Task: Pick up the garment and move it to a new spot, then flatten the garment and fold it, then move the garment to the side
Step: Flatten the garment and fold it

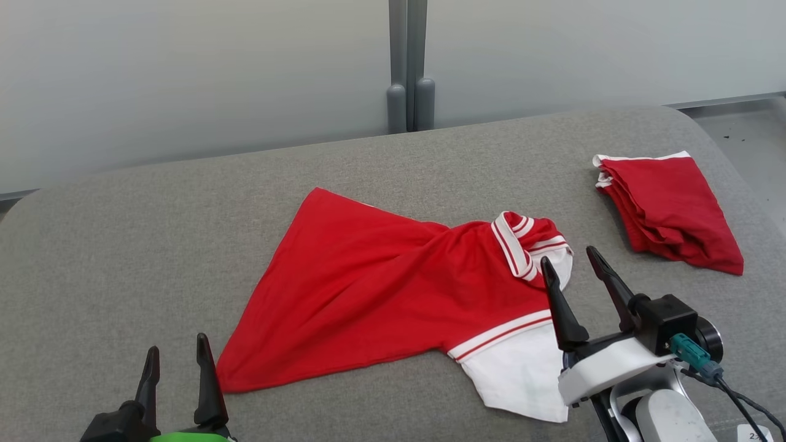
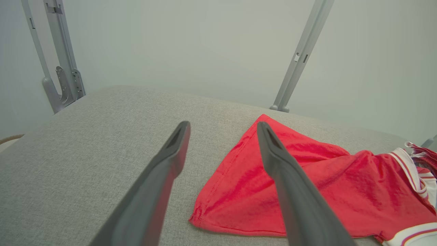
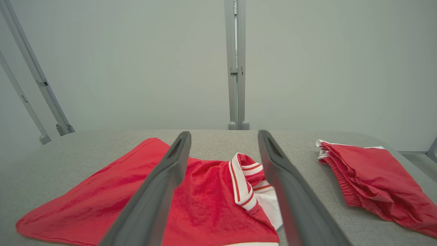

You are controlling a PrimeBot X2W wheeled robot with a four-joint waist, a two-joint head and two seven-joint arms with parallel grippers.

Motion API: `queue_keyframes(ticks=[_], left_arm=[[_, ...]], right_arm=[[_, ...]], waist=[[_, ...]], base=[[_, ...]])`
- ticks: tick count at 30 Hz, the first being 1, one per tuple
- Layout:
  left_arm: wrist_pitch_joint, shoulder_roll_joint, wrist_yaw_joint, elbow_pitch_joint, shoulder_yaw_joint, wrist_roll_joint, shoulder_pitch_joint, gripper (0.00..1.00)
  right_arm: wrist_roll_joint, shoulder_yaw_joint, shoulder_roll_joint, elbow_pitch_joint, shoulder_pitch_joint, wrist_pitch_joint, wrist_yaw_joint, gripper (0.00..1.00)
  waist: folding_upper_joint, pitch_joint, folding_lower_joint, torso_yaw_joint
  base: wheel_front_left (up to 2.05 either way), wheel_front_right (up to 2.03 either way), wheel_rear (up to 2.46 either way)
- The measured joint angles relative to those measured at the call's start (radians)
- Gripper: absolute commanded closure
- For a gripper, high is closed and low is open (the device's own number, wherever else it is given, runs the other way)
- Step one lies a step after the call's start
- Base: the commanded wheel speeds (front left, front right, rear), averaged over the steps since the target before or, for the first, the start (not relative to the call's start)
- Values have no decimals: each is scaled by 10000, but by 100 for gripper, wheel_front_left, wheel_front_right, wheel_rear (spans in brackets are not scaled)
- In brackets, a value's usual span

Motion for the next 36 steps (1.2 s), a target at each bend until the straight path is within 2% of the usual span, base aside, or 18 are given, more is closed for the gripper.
queue_keyframes(ticks=[15, 21, 36], left_arm=[[2, 96, 86, -15, -107, -27, -90, 0], [6, 121, 86, 73, -238, -27, -111, 0], [-13, 117, 81, 322, -472, -69, -372, 0]], right_arm=[[52, -17, 4, 165, -149, -73, 2, 0], [370, -336, 0, 470, -35, 261, 0, 0], [1933, -516, 6, 2541, 930, 1841, -4, 0]], waist=[[0, 220, 0, 49], [0, 334, 0, 24], [0, 845, 0, 76]], base=[[0, 0, 0], [0, 0, 0], [0, 0, 0]])
